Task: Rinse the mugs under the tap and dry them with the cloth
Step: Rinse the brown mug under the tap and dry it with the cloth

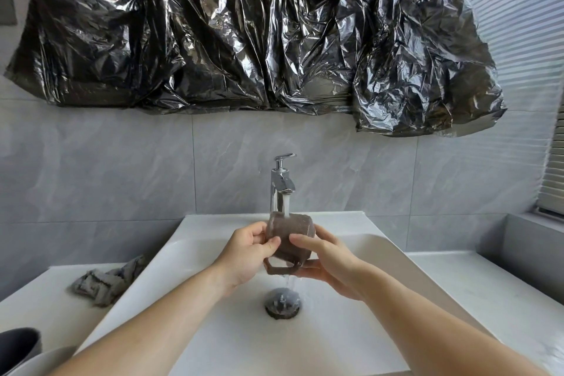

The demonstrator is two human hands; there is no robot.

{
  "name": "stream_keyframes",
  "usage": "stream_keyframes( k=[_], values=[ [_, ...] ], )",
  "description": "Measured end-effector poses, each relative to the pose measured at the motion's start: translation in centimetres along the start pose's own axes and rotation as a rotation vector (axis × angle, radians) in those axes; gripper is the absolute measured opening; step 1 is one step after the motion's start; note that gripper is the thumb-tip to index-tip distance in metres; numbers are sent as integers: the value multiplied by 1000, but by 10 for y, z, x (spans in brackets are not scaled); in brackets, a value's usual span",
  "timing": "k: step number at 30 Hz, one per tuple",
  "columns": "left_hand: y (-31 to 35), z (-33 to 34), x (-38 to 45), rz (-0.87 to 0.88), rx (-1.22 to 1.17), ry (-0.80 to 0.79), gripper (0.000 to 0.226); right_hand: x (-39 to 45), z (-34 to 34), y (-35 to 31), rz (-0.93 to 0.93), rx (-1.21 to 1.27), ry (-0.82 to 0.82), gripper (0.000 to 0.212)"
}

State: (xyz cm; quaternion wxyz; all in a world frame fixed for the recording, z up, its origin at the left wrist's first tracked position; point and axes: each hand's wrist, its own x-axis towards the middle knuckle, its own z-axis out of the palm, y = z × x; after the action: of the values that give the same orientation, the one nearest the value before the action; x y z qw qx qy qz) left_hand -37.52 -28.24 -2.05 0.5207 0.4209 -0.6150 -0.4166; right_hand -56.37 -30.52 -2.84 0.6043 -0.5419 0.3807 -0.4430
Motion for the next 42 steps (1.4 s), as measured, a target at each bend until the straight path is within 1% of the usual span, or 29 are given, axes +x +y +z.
stream_keyframes(
  k=[2,5,7,10,12,13,15,16,17,21,23,26,30,35,42],
  values=[
    [2,1,1,-38,-1,20,13,2,-3,1,-42,-10,21,63],
    [0,0,6,-48,50,85,26,1,-1,0,-80,-91,39,93],
    [-3,-1,7,-46,71,100,30,-1,1,0,-114,-119,39,99],
    [-4,-2,6,-24,74,102,25,-3,3,-2,-159,-151,67,99],
    [-3,-2,5,8,69,119,22,-3,4,-2,-139,-132,70,100],
    [-2,-2,5,20,54,127,20,-3,4,-2,-118,-127,56,94],
    [-2,-3,6,29,27,132,18,-4,4,-2,-75,-172,1,73],
    [-2,-4,6,26,20,131,18,-5,4,-1,-58,-199,-24,67],
    [-2,-5,6,17,14,125,18,-6,4,-1,-53,-215,-33,65],
    [-1,-7,7,-74,10,93,15,-5,2,2,-100,-225,20,81],
    [-1,-7,8,-111,18,101,16,-3,0,4,-128,-225,44,79],
    [-2,-6,8,-139,-2,104,17,-2,-1,6,-160,-243,21,76],
    [-4,-6,8,-152,-8,100,20,-3,-2,4,-204,-347,17,77],
    [-4,-4,9,-163,-3,85,23,-2,-1,5,-293,-378,-45,73],
    [-2,-3,8,-224,-22,81,41,5,-1,2,-364,-357,12,68]
  ],
)
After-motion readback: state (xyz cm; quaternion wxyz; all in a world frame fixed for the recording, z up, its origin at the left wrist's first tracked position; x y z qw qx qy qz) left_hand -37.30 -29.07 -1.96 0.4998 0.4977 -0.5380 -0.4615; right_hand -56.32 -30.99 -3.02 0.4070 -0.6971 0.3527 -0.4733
